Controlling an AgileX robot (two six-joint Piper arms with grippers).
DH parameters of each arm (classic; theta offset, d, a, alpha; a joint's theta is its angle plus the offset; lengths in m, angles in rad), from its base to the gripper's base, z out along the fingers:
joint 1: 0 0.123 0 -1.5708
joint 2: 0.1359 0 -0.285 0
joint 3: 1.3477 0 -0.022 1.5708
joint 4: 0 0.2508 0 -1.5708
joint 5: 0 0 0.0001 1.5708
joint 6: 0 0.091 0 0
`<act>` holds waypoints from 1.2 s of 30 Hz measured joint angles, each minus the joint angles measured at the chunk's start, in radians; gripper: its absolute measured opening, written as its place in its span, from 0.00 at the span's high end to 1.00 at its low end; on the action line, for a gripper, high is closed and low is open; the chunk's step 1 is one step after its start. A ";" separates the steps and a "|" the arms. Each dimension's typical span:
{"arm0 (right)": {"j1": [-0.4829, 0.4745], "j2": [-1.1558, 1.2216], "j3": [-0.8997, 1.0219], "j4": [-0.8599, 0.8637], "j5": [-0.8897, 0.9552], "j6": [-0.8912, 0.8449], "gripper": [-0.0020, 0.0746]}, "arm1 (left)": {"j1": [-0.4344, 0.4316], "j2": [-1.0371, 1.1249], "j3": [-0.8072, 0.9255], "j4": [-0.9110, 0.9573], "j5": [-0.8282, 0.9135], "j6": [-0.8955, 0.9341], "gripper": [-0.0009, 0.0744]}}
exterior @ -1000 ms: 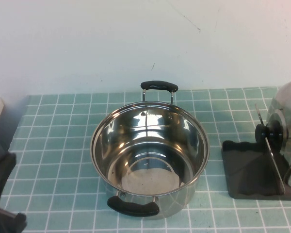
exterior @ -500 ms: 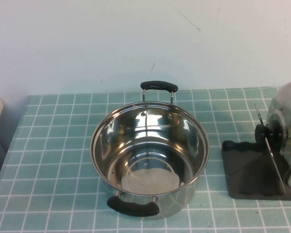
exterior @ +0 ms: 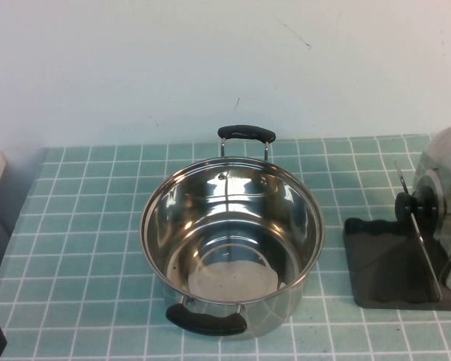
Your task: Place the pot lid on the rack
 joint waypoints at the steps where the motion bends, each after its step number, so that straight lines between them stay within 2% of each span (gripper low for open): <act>1: 0.005 0.000 0.007 0.000 0.005 0.000 0.98 | 0.000 0.000 0.000 0.000 0.002 0.000 0.99; 7: 0.011 0.000 0.034 -0.002 0.016 -0.007 0.98 | 0.000 0.000 0.000 0.000 0.012 0.000 0.99; 10: 0.011 0.000 0.036 -0.062 -0.030 0.011 0.98 | 0.000 0.000 0.000 0.000 0.015 0.000 0.99; 21: 0.011 -0.041 0.085 -0.187 -0.537 0.010 0.98 | 0.000 0.000 0.000 -0.002 0.017 0.000 0.99; 23: 0.011 -0.080 0.127 -0.326 -0.597 0.160 0.98 | 0.000 0.000 0.000 -0.002 0.017 0.000 0.99; 28: 0.011 -0.195 0.272 -1.099 -0.628 1.083 0.98 | 0.000 0.000 0.000 -0.002 0.017 0.000 0.99; 30: 0.011 -0.235 0.320 -1.265 -0.626 1.305 0.98 | 0.000 0.000 0.000 -0.002 0.017 0.000 0.99; 33: 0.011 -0.284 0.384 -1.367 -0.624 1.468 0.98 | 0.000 0.000 0.000 -0.002 0.017 0.000 0.99; 36: 0.013 -0.294 0.441 -1.392 -0.624 1.541 0.98 | 0.000 0.000 0.000 -0.002 0.017 0.000 0.99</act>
